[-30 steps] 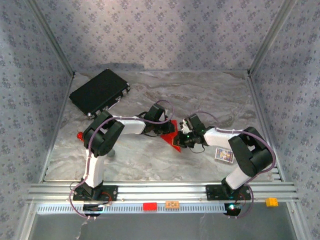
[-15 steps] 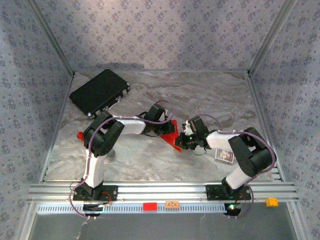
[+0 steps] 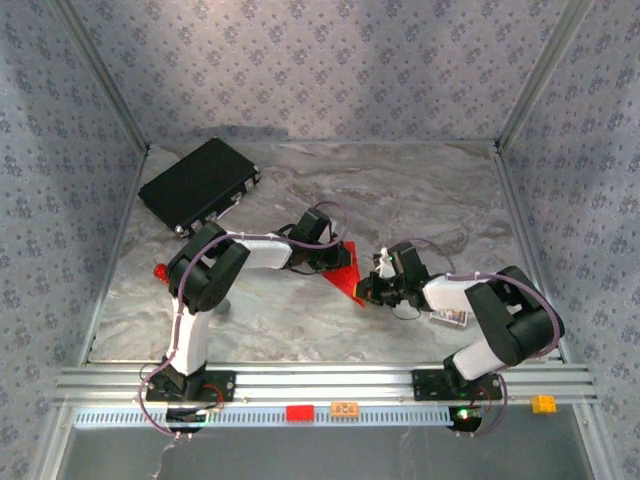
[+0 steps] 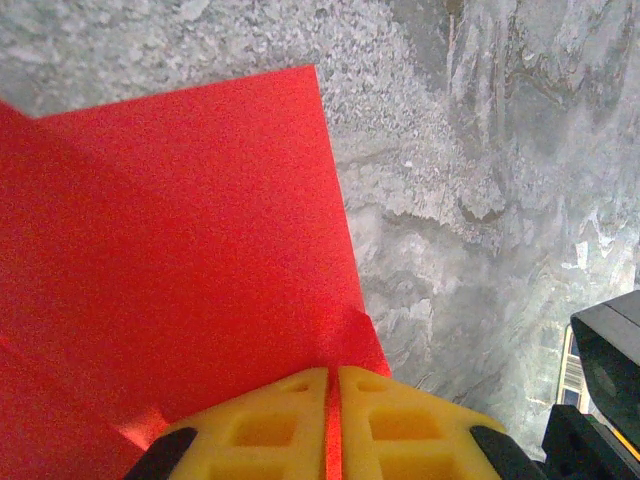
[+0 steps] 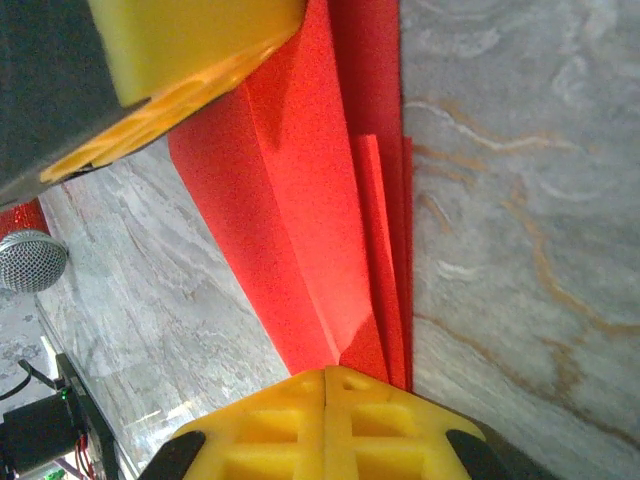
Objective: Fold a paper plane with a square sheet of paper (pick it up from the middle)
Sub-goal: Fourth fold the wing at the center of the table.
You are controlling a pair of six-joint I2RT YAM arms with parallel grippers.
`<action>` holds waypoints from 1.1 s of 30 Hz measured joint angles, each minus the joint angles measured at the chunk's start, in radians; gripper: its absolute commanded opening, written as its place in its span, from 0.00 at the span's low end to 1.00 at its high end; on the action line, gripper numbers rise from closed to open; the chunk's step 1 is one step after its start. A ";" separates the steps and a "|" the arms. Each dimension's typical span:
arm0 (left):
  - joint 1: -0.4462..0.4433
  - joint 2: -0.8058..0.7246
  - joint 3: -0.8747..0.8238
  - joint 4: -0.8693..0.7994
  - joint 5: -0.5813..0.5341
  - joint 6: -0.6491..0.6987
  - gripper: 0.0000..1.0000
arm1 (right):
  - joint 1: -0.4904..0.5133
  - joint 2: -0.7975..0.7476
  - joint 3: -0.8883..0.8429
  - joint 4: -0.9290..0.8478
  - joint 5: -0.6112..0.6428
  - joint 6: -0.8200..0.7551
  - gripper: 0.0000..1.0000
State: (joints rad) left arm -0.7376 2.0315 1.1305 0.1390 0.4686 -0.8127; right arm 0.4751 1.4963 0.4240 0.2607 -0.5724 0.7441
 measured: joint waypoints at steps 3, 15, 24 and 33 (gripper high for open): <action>0.003 0.002 0.000 0.002 0.008 0.000 0.11 | -0.002 -0.027 -0.024 -0.005 0.000 0.000 0.03; 0.005 0.005 0.000 0.007 0.018 -0.007 0.11 | -0.022 -0.139 -0.119 -0.023 0.007 -0.004 0.02; 0.005 0.005 0.000 0.009 0.018 -0.010 0.11 | -0.024 -0.254 -0.143 -0.157 0.005 -0.004 0.02; 0.004 0.005 0.000 0.010 0.018 -0.011 0.11 | -0.032 -0.289 0.024 -0.289 0.007 -0.005 0.02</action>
State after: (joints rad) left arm -0.7334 2.0369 1.1305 0.1490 0.4870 -0.8234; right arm 0.4431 1.2076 0.4484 -0.0280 -0.5655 0.7395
